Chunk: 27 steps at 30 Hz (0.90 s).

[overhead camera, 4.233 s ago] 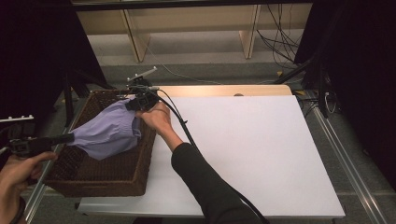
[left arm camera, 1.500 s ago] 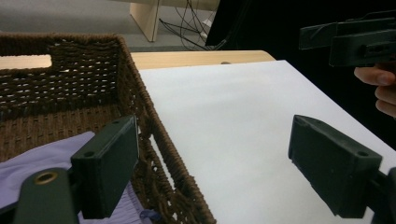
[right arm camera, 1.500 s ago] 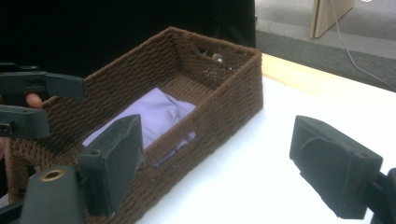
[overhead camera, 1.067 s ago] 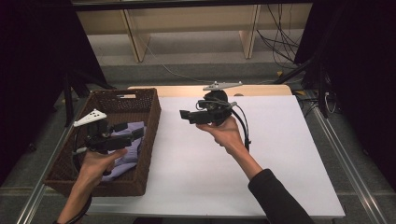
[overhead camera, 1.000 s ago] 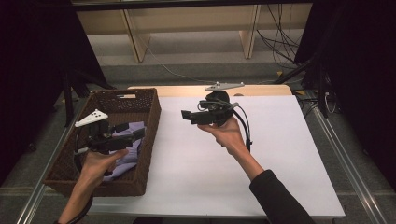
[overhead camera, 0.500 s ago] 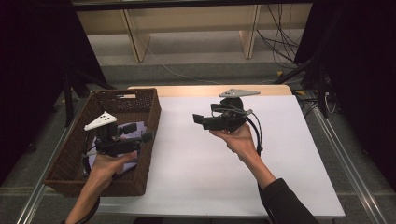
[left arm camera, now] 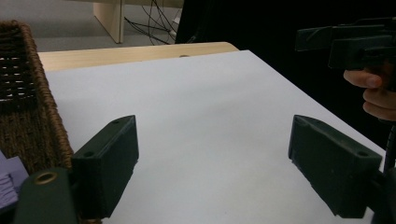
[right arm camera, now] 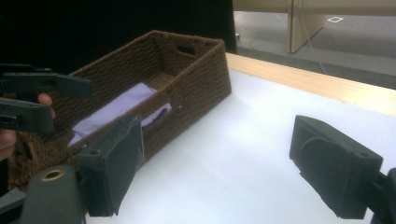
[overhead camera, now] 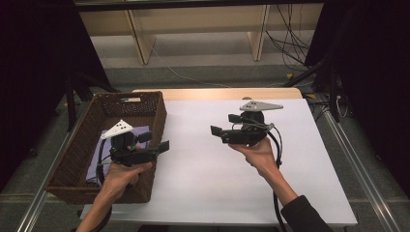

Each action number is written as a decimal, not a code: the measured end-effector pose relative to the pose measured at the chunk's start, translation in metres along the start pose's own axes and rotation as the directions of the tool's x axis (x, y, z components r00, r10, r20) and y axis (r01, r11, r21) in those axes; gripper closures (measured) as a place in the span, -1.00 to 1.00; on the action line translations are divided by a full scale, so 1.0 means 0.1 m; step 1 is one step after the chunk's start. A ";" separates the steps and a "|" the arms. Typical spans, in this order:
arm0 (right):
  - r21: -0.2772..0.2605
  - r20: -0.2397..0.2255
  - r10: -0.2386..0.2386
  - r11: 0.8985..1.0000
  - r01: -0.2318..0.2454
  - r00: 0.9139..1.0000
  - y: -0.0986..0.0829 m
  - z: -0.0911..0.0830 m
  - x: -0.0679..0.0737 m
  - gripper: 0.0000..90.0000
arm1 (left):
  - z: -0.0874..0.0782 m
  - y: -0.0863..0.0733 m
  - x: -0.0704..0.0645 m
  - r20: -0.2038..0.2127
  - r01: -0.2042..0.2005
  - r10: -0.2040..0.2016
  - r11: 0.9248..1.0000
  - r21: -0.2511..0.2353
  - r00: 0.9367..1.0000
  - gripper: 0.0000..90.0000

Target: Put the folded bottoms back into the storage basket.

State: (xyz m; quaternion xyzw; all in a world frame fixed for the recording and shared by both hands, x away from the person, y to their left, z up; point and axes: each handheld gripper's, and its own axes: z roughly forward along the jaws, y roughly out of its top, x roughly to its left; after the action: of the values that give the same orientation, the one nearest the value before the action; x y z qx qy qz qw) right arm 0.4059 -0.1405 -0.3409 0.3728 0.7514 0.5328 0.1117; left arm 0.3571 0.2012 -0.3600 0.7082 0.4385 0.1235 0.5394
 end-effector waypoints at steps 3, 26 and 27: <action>-0.008 -0.004 -0.001 1.000 0.001 1.000 -0.04 -0.05 0.00 -0.59 | 0.03 -0.02 -0.03 0.010 0.003 -0.003 1.000 0.000 1.000 -0.64; -0.043 -0.010 0.012 0.999 -0.013 1.000 -0.37 -0.33 -0.04 -0.58 | 0.18 -0.17 -0.24 0.043 -0.044 0.045 0.999 -0.028 0.998 -0.64; -0.051 -0.018 0.020 0.999 -0.021 1.000 -0.39 -0.35 -0.04 -0.58 | 0.18 -0.18 -0.24 0.044 -0.046 0.047 0.999 -0.029 0.998 -0.64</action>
State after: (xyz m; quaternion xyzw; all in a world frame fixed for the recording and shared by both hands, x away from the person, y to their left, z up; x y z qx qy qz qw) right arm 0.3715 -0.1745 -0.3620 0.3728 0.7348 0.5560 0.1093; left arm 0.3457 0.1717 -0.3756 0.7132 0.4079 0.1264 0.5559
